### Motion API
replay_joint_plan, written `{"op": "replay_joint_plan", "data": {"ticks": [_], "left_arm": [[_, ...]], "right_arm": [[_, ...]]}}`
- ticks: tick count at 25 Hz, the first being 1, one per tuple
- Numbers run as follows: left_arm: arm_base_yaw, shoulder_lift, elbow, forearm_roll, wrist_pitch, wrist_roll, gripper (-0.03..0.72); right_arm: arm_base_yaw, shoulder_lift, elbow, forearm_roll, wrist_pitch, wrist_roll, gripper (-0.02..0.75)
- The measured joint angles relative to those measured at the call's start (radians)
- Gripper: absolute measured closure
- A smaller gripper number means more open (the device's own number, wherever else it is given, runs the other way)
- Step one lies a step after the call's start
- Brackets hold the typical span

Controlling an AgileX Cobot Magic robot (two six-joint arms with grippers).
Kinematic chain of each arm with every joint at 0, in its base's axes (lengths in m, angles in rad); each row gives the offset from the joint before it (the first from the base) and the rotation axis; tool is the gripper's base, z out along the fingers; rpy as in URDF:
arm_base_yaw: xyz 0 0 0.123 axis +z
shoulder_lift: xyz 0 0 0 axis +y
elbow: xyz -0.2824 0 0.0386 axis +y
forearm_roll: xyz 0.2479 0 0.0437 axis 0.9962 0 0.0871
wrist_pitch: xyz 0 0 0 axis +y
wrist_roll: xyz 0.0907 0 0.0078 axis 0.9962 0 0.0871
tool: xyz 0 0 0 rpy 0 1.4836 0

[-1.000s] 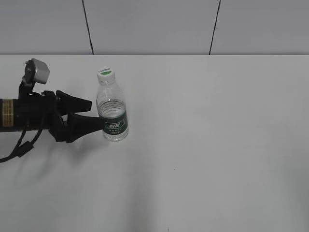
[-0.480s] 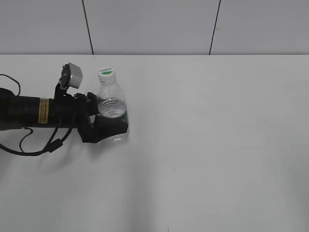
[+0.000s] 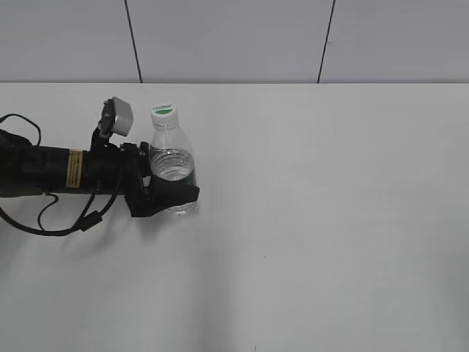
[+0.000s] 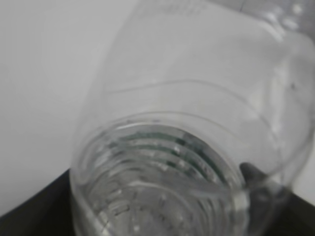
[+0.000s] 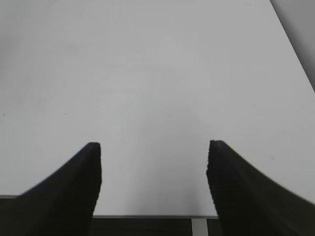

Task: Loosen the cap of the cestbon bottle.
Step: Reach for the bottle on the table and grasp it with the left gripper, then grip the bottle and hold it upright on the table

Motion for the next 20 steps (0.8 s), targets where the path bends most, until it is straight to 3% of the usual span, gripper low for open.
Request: {"op": "replay_joint_plan", "data": {"ticks": [8,15,20], "left_arm": [[0.000,0.000,0.000,0.004,0.006,0.000,0.306],[-0.006,0.002,-0.001,0.005,-0.009,0.000,0.309],[-0.076,-0.002,-0.040,0.028,-0.001,-0.001,0.309]], "right_arm": [[0.000,0.000,0.000,0.000,0.000,0.000,0.219],[0.000,0.000,0.000,0.000,0.000,0.000,0.219],[0.000,0.000,0.000,0.000,0.000,0.000,0.219]]}}
